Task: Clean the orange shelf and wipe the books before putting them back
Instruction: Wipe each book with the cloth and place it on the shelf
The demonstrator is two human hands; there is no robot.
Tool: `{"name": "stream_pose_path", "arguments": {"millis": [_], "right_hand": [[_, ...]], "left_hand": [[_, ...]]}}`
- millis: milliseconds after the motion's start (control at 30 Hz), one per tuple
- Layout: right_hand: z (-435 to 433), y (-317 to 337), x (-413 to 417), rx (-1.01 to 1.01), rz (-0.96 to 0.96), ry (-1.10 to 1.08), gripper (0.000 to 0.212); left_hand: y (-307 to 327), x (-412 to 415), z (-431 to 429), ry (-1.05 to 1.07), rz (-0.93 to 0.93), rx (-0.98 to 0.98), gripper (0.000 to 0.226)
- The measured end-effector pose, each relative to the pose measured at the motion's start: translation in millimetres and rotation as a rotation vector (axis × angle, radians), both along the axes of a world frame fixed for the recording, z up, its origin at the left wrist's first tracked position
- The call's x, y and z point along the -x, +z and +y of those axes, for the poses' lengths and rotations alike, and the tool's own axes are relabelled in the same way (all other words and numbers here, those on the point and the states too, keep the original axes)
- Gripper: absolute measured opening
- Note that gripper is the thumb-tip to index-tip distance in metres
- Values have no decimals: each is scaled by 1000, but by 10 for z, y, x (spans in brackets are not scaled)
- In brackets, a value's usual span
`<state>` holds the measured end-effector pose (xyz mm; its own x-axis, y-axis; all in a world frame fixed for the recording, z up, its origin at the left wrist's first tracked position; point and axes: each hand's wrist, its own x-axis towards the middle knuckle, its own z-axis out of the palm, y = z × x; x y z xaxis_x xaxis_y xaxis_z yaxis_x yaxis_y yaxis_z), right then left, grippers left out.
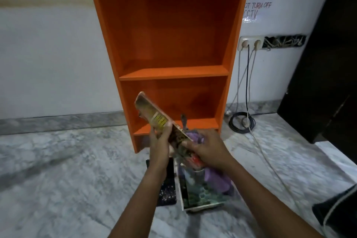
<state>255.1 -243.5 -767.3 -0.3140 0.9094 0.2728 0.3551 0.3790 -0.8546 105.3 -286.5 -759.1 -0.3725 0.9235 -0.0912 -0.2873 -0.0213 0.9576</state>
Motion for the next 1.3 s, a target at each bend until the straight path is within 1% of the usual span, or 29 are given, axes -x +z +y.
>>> {"name": "stream_pose_path", "arguments": {"millis": [67, 100, 133, 200, 233, 267, 300, 367, 400, 500, 533, 567, 600, 633, 667, 700, 767, 833, 867, 900, 933, 967, 1000, 1033, 1067, 1133, 1233, 1300], "right_hand": [[-152, -2, 176, -202, -219, -11, 26], [-224, -38, 243, -287, -273, 7, 29], [-298, -56, 303, -326, -306, 54, 35], [-405, -133, 371, -272, -341, 142, 47], [-422, -175, 380, -224, -333, 147, 49], [-420, -189, 382, -156, -297, 137, 49], [-400, -197, 373, -93, -217, 119, 46], [-316, -204, 346, -30, -66, 38, 40], [-257, -181, 324, 12, -20, -13, 40], [-29, -96, 210, 190, 280, -137, 37], [37, -26, 143, 253, 328, -161, 33], [119, 32, 62, 328, 360, -155, 27], [188, 90, -18, 415, 408, -118, 28], [240, 136, -89, 499, 466, -59, 34], [275, 191, -135, 549, 519, 10, 37], [313, 267, -151, 553, 539, 50, 33], [417, 427, -145, 506, 573, 87, 19], [536, 612, -126, 467, 635, 70, 18], [591, 709, -108, 443, 675, 37, 16], [660, 806, -93, 405, 712, 8, 18], [750, 872, -94, 377, 735, -33, 25], [806, 974, -93, 344, 748, -73, 37], [870, 1088, -76, 302, 750, -105, 44], [927, 1221, -49, 258, 746, -129, 45], [965, 1332, -46, 218, 752, -135, 39], [1092, 1548, -17, 169, 770, -150, 28], [1246, 1773, 36, 140, 779, -150, 19], [1339, 1857, 108, 97, 731, -208, 15]], "left_hand": [[77, -46, 38, -71, -232, -11, 43], [97, -22, 49, -71, -283, -19, 45], [92, 29, 65, -46, -319, -25, 47], [88, 99, 45, -41, -415, -12, 51], [83, 111, 32, -67, -444, 7, 52], [100, 103, 6, -107, -448, 23, 51], [131, 87, -30, -146, -438, 25, 51], [185, 53, -99, -219, -394, 13, 50], [195, 54, -125, -257, -370, 15, 50], [336, 62, -195, -330, -283, 34, 48], [399, 84, -193, -346, -244, 37, 48], [496, 82, -198, -365, -208, 30, 47], [607, 95, -176, -376, -178, 18, 46], [726, 116, -152, -388, -146, 7, 45], [832, 160, -102, -397, -106, -2, 44], [972, 204, -46, -403, -54, -5, 42], [1215, 335, 89, -431, 51, 1, 40], [1464, 501, 231, -472, 185, 21, 35], [1559, 608, 306, -489, 288, 40, 34], [1671, 695, 350, -516, 416, 72, 36], [1727, 792, 390, -548, 541, 112, 39], [1763, 869, 415, -588, 619, 155, 43], [1774, 947, 443, -627, 650, 172, 43], [1786, 1013, 469, -654, 641, 164, 44], [1781, 1050, 506, -669, 621, 140, 45], [1840, 1091, 582, -634, 604, 54, 45], [1933, 1080, 695, -546, 623, -66, 40], [1990, 1101, 796, -466, 659, -124, 38]]}}
